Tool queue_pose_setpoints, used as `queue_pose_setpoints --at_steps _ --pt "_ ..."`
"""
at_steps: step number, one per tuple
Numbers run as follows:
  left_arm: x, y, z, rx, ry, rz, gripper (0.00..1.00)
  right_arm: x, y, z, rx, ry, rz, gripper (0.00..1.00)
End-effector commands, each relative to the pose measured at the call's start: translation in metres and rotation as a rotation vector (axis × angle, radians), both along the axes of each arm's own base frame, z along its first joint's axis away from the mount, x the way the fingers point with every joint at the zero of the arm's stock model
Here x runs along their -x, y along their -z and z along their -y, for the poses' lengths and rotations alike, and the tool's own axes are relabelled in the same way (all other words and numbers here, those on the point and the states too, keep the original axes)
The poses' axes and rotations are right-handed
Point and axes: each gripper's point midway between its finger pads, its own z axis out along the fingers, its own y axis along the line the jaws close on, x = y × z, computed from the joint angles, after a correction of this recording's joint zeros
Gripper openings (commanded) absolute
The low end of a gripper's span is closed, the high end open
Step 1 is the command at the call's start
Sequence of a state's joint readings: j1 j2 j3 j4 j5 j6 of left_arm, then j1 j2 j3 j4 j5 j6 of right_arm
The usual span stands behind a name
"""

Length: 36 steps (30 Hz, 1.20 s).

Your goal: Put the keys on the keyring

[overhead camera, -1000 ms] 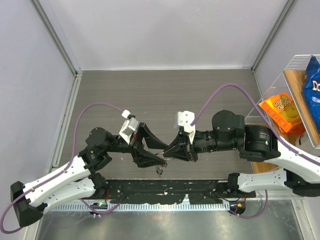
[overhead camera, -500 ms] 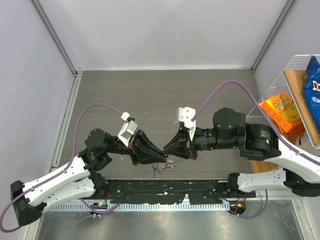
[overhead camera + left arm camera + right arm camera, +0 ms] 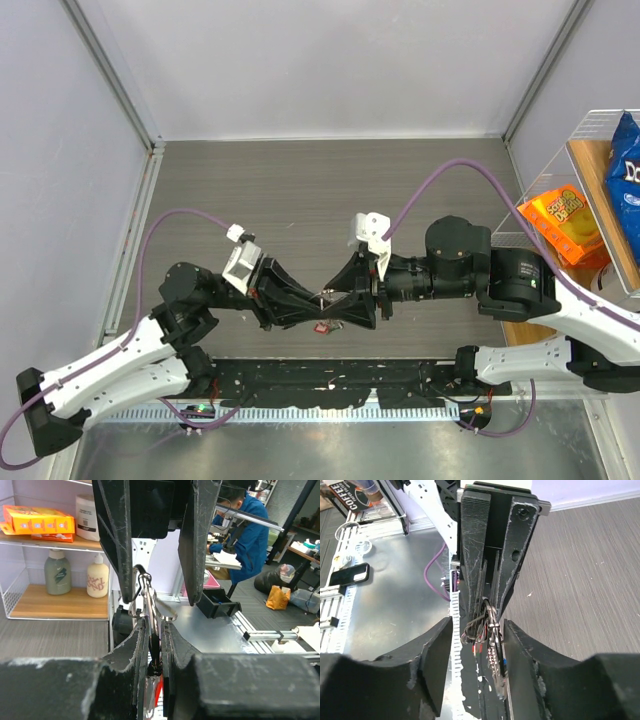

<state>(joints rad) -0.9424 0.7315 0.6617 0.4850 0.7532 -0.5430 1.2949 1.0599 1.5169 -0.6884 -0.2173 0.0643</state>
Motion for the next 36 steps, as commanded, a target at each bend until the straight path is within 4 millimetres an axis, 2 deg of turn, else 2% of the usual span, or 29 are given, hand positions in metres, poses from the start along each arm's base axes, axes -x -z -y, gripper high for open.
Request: queue_pose_setpoints --at_steps 1,5,10,14,17,23,28,32,36 --pt "-0.004 -0.018 -0.008 0.087 -0.062 0.055 0.0 -0.007 -0.03 0.013 -0.078 0.068 0.025 0.53" --pt "-0.008 -0.014 -0.008 0.086 -0.087 0.053 0.0 -0.017 -0.035 0.022 -0.066 0.135 0.036 0.58" --pt "-0.01 -0.013 -0.009 0.082 -0.107 0.062 0.0 -0.035 -0.031 0.027 -0.034 0.239 0.057 0.59" --pt "-0.017 -0.011 -0.009 0.076 -0.148 0.055 0.0 -0.032 -0.031 0.026 -0.029 0.221 0.052 0.59" --pt "-0.025 -0.009 -0.009 0.066 -0.19 0.038 0.0 -0.034 -0.026 0.025 -0.015 0.234 0.048 0.56" --pt "-0.042 -0.007 -0.013 0.067 -0.298 0.021 0.0 -0.034 -0.021 0.02 -0.027 0.244 0.011 0.43" --pt "-0.047 -0.01 -0.017 0.081 -0.34 0.021 0.0 -0.038 -0.017 0.017 -0.044 0.279 -0.029 0.36" --pt "-0.048 -0.011 -0.018 0.085 -0.351 0.021 0.0 -0.04 -0.007 0.01 -0.052 0.285 -0.039 0.35" --pt "-0.045 -0.015 -0.02 0.094 -0.343 0.029 0.0 -0.054 -0.001 0.005 -0.054 0.35 -0.022 0.35"
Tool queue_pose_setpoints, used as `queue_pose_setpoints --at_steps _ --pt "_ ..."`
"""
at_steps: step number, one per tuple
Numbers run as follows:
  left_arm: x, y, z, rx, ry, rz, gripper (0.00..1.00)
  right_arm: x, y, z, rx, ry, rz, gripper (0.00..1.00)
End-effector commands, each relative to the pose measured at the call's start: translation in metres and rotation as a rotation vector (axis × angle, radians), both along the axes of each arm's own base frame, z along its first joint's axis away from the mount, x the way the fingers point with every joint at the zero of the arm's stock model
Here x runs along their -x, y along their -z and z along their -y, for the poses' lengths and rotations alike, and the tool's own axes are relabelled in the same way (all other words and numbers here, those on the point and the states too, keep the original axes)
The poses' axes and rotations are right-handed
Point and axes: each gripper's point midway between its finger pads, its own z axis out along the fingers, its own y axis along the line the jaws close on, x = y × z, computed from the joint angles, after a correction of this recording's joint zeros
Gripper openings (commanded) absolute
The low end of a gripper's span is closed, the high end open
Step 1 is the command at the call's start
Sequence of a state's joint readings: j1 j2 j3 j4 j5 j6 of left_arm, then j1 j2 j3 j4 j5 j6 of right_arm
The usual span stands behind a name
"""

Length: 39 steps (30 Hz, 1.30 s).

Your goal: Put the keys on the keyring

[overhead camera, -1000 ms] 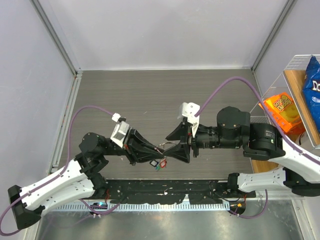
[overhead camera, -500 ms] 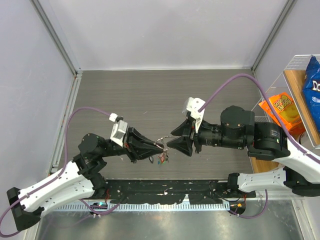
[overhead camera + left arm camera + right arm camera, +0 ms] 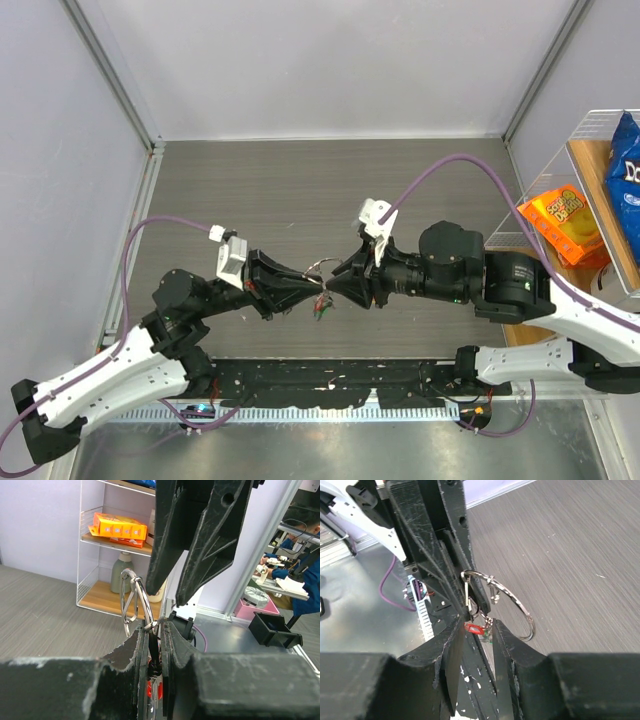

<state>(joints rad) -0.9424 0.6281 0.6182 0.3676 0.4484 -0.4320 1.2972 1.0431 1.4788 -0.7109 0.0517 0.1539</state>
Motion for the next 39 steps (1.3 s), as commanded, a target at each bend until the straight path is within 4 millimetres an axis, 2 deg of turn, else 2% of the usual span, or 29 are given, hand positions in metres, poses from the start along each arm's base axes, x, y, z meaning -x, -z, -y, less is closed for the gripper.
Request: queue_pose_setpoints --at_steps 1,12,22,33,39 --pt "0.001 -0.022 -0.009 0.065 -0.025 0.064 0.0 -0.015 -0.02 -0.008 -0.101 0.08 0.034 0.35" --pt "0.006 -0.022 -0.014 0.067 -0.021 0.07 0.0 -0.024 -0.021 -0.026 -0.12 0.099 0.049 0.35" --pt "0.003 -0.022 -0.015 0.063 -0.041 0.07 0.0 -0.018 -0.035 -0.01 -0.159 0.085 0.064 0.36" --pt "0.001 -0.022 -0.014 0.061 -0.046 0.06 0.0 -0.014 -0.025 -0.029 -0.151 0.049 0.026 0.36" --pt "-0.002 -0.025 -0.017 0.068 -0.074 0.054 0.0 -0.014 -0.022 -0.031 -0.153 0.051 0.014 0.36"
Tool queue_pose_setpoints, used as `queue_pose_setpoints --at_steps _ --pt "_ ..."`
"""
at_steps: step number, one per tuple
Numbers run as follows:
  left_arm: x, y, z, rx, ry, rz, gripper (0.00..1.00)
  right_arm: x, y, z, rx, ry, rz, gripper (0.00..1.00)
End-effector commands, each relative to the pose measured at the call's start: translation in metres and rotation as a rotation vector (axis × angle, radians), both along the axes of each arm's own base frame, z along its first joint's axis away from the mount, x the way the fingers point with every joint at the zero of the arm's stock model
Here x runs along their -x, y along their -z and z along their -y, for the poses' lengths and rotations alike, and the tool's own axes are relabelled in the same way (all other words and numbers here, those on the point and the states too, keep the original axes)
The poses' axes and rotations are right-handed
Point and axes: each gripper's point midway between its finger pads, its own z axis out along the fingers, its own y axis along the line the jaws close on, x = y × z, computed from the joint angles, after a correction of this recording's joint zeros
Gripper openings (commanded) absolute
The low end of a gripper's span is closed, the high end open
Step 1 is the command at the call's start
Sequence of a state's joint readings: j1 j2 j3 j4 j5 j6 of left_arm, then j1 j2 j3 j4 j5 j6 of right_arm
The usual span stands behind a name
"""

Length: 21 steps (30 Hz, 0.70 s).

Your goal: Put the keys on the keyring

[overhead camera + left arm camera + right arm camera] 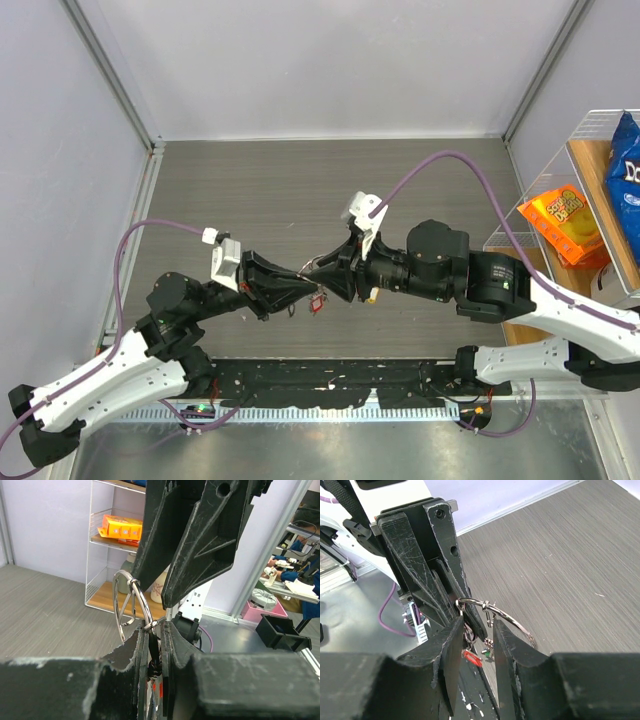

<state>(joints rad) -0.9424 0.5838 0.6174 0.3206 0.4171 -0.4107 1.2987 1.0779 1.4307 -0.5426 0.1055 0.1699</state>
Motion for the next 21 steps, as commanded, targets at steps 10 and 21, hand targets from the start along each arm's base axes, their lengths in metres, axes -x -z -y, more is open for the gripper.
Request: queue_pose_setpoints --at_steps 10,21 --pt "-0.002 -0.027 -0.01 0.081 -0.042 0.043 0.0 -0.009 -0.011 -0.009 -0.092 0.048 0.001 0.36" --pt "0.001 -0.028 -0.014 0.09 -0.041 0.048 0.0 -0.023 -0.011 -0.003 -0.125 0.131 0.028 0.33"
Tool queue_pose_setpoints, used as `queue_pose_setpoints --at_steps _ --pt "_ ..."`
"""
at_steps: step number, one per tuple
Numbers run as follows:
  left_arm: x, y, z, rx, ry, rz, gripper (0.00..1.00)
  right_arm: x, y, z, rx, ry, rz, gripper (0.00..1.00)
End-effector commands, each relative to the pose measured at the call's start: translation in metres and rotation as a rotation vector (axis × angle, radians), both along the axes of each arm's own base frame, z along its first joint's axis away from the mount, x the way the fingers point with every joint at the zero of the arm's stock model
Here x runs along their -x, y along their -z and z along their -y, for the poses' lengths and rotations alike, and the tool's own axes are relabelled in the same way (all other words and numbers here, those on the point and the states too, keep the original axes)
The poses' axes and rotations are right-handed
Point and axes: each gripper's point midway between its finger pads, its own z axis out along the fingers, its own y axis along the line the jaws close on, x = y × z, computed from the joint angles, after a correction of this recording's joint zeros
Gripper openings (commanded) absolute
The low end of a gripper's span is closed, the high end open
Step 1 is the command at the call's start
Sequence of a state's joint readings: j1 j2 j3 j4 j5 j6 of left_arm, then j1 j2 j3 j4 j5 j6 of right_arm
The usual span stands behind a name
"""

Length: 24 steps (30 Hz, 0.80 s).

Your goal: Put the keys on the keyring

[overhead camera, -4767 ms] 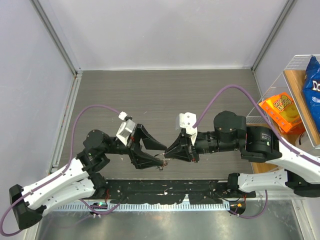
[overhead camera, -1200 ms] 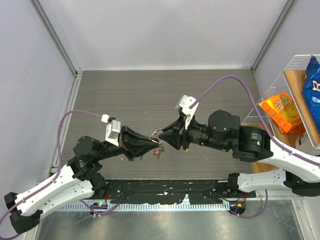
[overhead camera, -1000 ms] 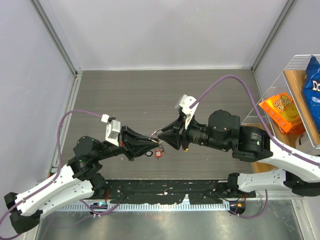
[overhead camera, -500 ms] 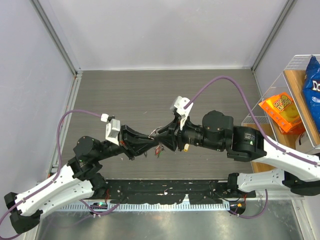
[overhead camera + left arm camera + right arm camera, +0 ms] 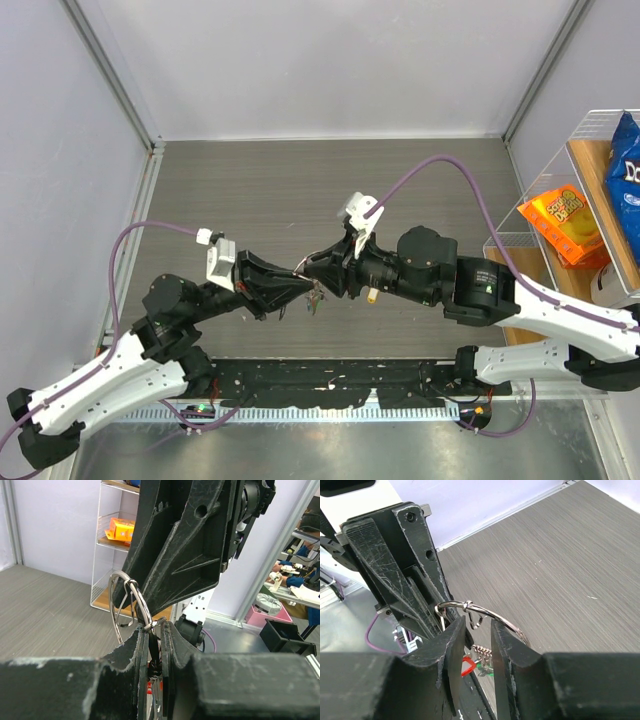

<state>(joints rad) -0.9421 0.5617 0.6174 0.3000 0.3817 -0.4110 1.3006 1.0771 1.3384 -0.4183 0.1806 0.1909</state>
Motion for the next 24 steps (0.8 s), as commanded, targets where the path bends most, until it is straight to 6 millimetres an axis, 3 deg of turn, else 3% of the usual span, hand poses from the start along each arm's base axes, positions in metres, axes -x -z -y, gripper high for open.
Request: queue_pose_setpoints --at_steps 1,24 --pt "0.004 -0.025 -0.009 0.079 -0.008 0.058 0.0 -0.008 -0.022 0.007 -0.088 0.06 0.027 0.33" --pt "0.005 -0.025 -0.007 0.082 -0.001 0.054 0.0 -0.006 -0.029 -0.009 -0.174 0.023 0.037 0.33"
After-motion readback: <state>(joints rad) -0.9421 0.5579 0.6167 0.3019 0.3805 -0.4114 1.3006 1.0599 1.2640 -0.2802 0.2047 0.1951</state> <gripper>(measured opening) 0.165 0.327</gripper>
